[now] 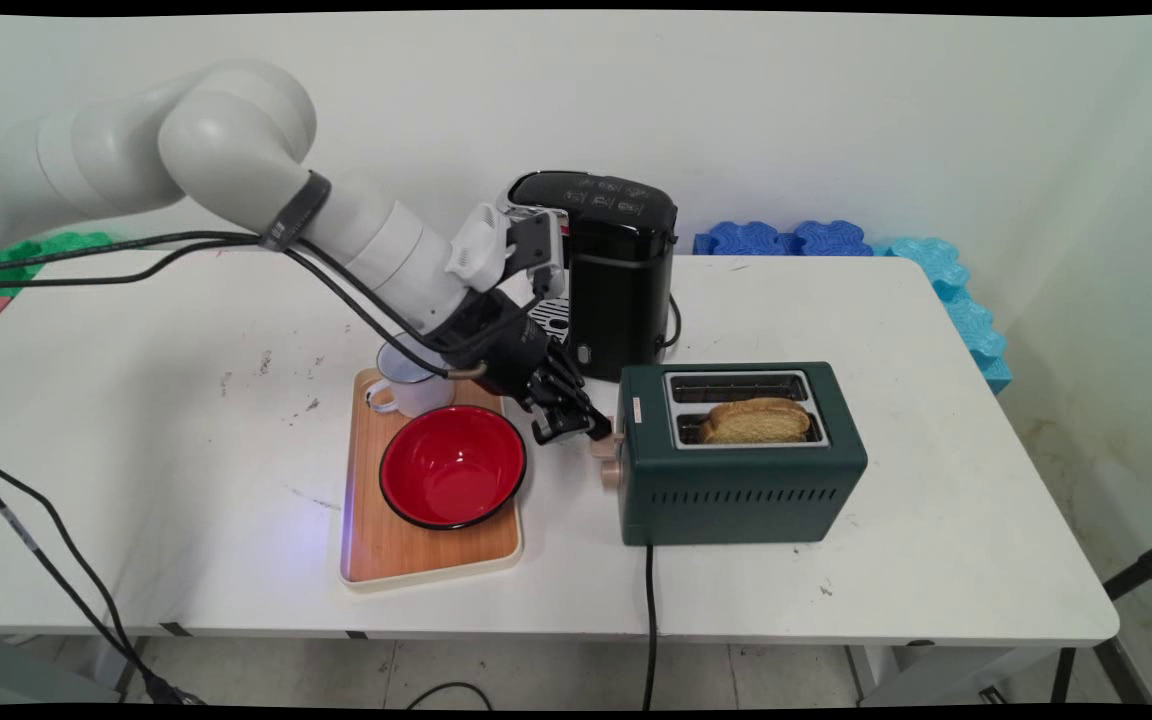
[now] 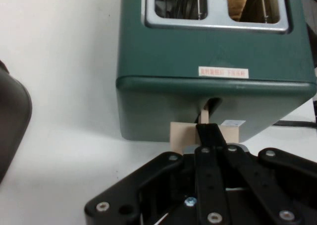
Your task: Press the toaster switch
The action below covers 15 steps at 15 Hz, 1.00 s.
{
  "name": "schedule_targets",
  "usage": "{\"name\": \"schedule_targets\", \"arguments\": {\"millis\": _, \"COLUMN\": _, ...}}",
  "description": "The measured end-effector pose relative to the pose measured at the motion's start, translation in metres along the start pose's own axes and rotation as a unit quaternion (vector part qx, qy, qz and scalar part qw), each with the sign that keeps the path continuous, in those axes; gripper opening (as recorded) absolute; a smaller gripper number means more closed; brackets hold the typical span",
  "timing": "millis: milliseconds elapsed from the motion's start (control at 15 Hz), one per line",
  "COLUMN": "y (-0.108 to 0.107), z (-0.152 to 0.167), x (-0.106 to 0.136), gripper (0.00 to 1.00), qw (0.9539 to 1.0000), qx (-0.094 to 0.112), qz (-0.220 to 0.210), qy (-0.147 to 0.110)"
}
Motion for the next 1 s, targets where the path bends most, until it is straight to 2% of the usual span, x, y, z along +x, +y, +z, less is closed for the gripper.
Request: {"name": "schedule_targets", "arguments": {"millis": 1000, "y": -0.001, "z": 0.017, "x": -0.015, "gripper": 0.00, "qw": 1.0000, "qx": 0.007, "qz": -0.004, "qy": -0.004}}
